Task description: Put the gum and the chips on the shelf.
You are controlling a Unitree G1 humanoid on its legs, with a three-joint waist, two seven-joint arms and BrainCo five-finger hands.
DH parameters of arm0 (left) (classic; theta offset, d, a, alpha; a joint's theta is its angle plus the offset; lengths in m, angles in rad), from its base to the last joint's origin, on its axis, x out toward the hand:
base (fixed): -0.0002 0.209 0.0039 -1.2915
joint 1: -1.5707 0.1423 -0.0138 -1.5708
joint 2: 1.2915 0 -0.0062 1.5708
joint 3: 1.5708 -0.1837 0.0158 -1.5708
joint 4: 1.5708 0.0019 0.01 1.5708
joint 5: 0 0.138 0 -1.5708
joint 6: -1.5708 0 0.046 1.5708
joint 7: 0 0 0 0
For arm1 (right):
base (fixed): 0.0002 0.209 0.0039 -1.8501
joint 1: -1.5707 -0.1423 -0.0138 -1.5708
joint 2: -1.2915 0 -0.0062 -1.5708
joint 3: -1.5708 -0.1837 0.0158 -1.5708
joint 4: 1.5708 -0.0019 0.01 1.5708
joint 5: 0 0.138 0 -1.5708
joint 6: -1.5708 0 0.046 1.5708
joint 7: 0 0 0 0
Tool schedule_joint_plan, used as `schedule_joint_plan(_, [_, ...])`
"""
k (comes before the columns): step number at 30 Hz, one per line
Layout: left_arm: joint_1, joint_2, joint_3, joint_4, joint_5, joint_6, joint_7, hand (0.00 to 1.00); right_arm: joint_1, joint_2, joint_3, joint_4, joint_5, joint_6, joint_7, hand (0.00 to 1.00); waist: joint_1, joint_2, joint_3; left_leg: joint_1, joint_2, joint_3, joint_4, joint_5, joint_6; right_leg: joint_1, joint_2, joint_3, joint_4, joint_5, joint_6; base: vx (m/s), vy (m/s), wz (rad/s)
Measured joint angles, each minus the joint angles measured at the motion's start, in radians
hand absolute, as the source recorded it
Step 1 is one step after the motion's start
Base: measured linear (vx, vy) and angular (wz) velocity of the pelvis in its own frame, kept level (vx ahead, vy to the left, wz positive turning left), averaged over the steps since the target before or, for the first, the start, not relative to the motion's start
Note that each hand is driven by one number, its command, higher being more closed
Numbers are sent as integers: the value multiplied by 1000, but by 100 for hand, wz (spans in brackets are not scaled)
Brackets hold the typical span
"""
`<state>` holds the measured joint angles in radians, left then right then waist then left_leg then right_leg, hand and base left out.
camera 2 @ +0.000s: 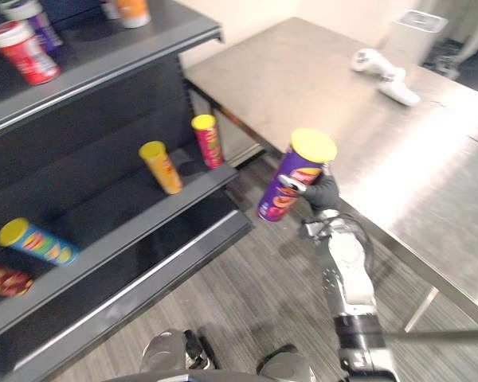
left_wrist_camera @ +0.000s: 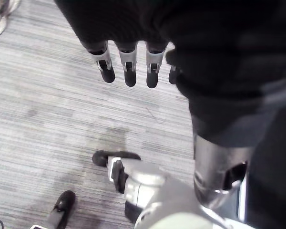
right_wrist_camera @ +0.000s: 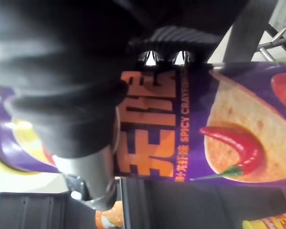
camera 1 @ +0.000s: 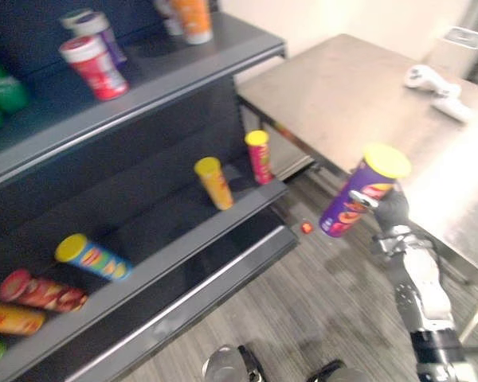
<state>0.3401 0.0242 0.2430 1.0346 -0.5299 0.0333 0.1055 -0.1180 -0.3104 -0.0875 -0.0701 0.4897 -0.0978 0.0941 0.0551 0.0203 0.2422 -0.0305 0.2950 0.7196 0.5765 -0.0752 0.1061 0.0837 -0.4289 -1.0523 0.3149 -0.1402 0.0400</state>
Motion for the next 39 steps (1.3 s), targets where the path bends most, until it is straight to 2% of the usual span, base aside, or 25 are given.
schedule_joint_plan(1, [0, 0, 1, 3, 8, 0, -2, 0, 5, -7, -20, -4, 0, -1, -6, 100, -6, 8, -10, 8, -26, 1, -54, -2, -18, -3, -17, -15, 15, 1, 14, -148, 118, 119])
schedule_joint_plan(2, [9, 8, 1, 3, 18, -1, -2, 0, 8, -8, -28, -6, 1, -1, -19, 100, -11, -5, -24, 13, -68, 6, -126, 1, -21, -12, -29, -15, 13, 10, 26, -119, 114, 79])
schedule_joint_plan(4, [11, 12, 1, 21, 29, -1, -3, 0, 22, -3, -35, -19, 1, -1, -23, 100, -14, -8, -43, 34, -119, -19, -241, 2, -25, -10, -28, -23, 1, 30, 24, -91, 84, 66])
schedule_joint_plan(6, [15, 18, -2, 42, 44, -4, -4, 0, 58, 19, -35, -49, 0, -1, -32, 100, -26, -9, -79, 68, -179, -55, -448, 32, -72, -11, -20, -65, -2, 52, 34, -91, 152, 70])
schedule_joint_plan(8, [17, 19, -7, 60, 44, -23, -3, 0, 94, 29, -50, -55, -4, -2, -50, 100, -29, -9, -85, 96, -203, -77, -559, 50, -99, -12, -24, -73, 34, 52, 33, -68, 118, 67])
schedule_joint_plan(10, [18, 20, -20, 71, 44, -42, -2, 0, 127, 49, -78, -52, -11, -3, -68, 100, -27, -19, -85, 106, -221, -90, -597, 52, -100, -12, -54, -73, 87, 51, 32, -75, 93, 50])
schedule_joint_plan(12, [28, 26, -34, 78, 64, -54, -3, 0, 145, 56, -80, -54, -19, -5, -69, 100, -27, -45, -85, 105, -251, -103, -597, 48, -94, -10, -93, -66, 123, 51, 32, -92, 78, 22])
schedule_joint_plan(14, [28, 40, -46, 77, 72, -66, -4, 0, 146, 58, -80, -54, -19, -9, -65, 100, -23, -61, -84, 103, -268, -103, -613, 34, -87, -11, -100, -56, 113, 53, 34, -140, 88, 2])
schedule_joint_plan(19, [25, 57, -59, 69, 80, -75, -17, 0, 153, 58, -81, -65, -19, -17, -47, 100, -22, -65, -85, 94, -257, -81, -602, 28, -80, -27, -55, 7, 42, 79, 27, -86, 56, -8])
schedule_joint_plan(24, [8, 59, -56, 70, 36, -77, -46, 0, 137, 59, -79, -65, -22, -20, -16, 100, -11, -66, -73, 41, -202, -50, -530, 20, -84, -64, -8, 22, 1, 74, 35, -18, -8, -16])
schedule_joint_plan(28, [8, 57, -43, 66, 22, -76, -49, 0, 104, 58, -79, -65, -32, -40, 14, 100, -6, -78, -65, 25, -176, -61, -485, 12, -97, -56, -5, 8, 6, 71, 29, 9, 0, 4])
schedule_joint_plan(29, [8, 58, -38, 56, 22, -77, -44, 0, 95, 54, -79, -65, -32, -50, 24, 100, -5, -79, -65, 13, -173, -84, -462, -3, -94, -45, -20, -12, 35, 77, 24, 52, 31, 52])
schedule_joint_plan(30, [8, 56, -37, 39, 22, -76, -37, 0, 94, 51, -78, -63, -32, -53, 24, 100, -3, -75, -63, 5, -169, -124, -445, -14, -87, -48, -49, 12, 120, 98, 12, 54, 57, 72])
schedule_joint_plan(31, [7, 55, -37, 27, 22, -76, -36, 0, 94, 52, -77, -60, -32, -55, 24, 100, -3, -69, -63, -2, -164, -141, -433, -18, -83, -59, -63, 48, 168, 124, -16, 55, 120, 92])
schedule_joint_plan(32, [7, 55, -38, -3, 22, -74, -36, 0, 94, 52, -70, -57, -32, -62, 24, 100, -1, -62, -64, -19, -157, -193, -416, -23, -77, -105, -63, 184, 244, 191, -93, 26, 139, 117])
schedule_joint_plan(33, [2, 57, -39, -32, 22, -69, -36, 0, 95, 55, -60, -59, -33, -81, 22, 100, -1, -54, -55, -24, -157, -264, -417, -20, -74, -146, -55, 342, 315, 248, -100, 26, 96, 129])
schedule_joint_plan(34, [0, 60, -40, -44, 21, -65, -36, 0, 101, 61, -53, -59, -33, -89, 22, 100, -3, -56, -50, -30, -160, -304, -415, -20, -72, -170, -31, 421, 317, 219, -77, 70, 5, 146])
schedule_joint_plan(35, [-13, 71, -40, -57, 21, -53, -33, 0, 102, 73, -42, -59, -43, -90, 16, 100, -4, -75, -49, -52, -164, -369, -412, -16, -65, -185, 42, 545, 269, 112, -35, 92, -53, 143])
schedule_joint_plan(36, [-33, 77, -41, -52, 21, -28, -30, 0, 99, 78, -28, -60, -53, -91, 1, 100, 2, -78, -47, -72, -169, -425, -406, -10, -55, -194, 121, 644, 198, 57, -24, 93, -41, 133])
schedule_joint_plan(38, [-41, 78, -52, -46, 22, -5, -27, 0, 102, 90, -14, -60, -60, -91, -13, 100, 3, -76, -44, -88, -191, -499, -394, -8, -52, -213, 187, 767, 108, 39, -2, 84, -29, 129])
schedule_joint_plan(39, [-43, 80, -64, -45, 21, 1, -27, 0, 108, 94, -14, -60, -61, -91, -25, 100, -1, -72, -40, -90, -215, -547, -392, -9, -53, -222, 204, 844, 68, 45, 15, 86, -36, 138])
